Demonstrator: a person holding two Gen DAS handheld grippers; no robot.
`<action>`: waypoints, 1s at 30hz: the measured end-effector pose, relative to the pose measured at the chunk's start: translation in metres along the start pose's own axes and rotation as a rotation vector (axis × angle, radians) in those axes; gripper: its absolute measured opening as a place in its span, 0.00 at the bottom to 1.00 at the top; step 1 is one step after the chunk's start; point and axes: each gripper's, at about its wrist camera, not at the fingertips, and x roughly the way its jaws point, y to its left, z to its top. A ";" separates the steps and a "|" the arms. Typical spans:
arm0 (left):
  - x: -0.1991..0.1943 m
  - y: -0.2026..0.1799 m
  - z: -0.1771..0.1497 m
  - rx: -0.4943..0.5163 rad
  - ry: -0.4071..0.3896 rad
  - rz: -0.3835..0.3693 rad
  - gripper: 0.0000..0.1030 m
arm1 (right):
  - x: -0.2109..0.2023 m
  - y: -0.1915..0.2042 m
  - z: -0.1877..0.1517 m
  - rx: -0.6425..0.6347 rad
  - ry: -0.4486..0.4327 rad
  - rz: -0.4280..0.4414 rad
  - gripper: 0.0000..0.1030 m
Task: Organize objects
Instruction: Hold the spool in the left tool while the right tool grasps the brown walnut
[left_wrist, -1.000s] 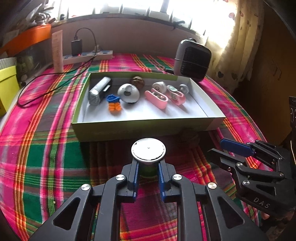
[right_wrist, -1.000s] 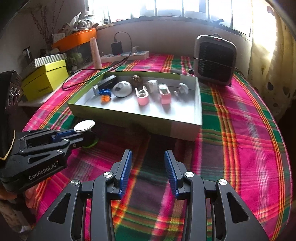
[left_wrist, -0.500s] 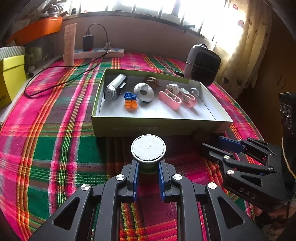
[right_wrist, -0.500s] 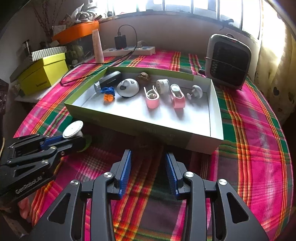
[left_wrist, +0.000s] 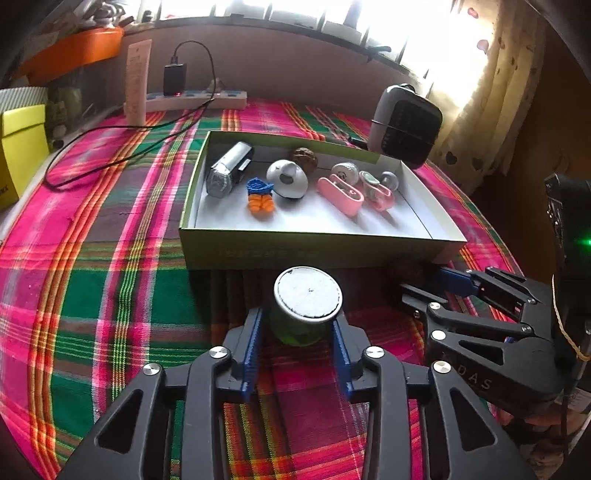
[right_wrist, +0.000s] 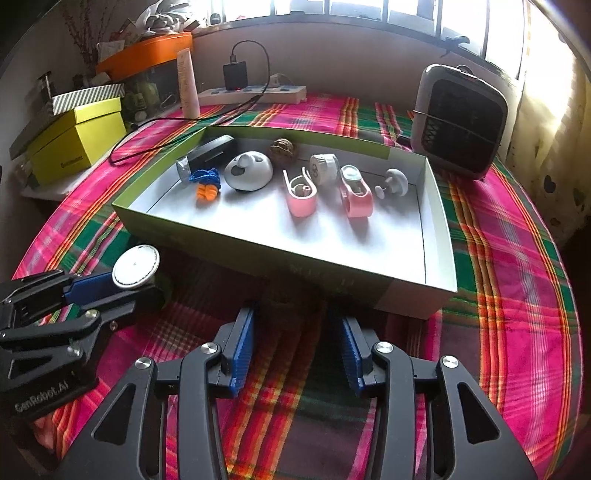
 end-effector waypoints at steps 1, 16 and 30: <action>0.000 -0.001 0.000 0.007 0.001 0.001 0.36 | 0.000 0.000 0.000 0.002 0.000 -0.001 0.42; -0.001 0.000 0.005 -0.005 -0.023 -0.002 0.37 | -0.002 -0.007 0.000 0.041 -0.010 0.014 0.33; -0.009 -0.003 0.008 0.012 -0.066 0.028 0.31 | -0.004 -0.005 -0.003 0.036 -0.011 0.019 0.32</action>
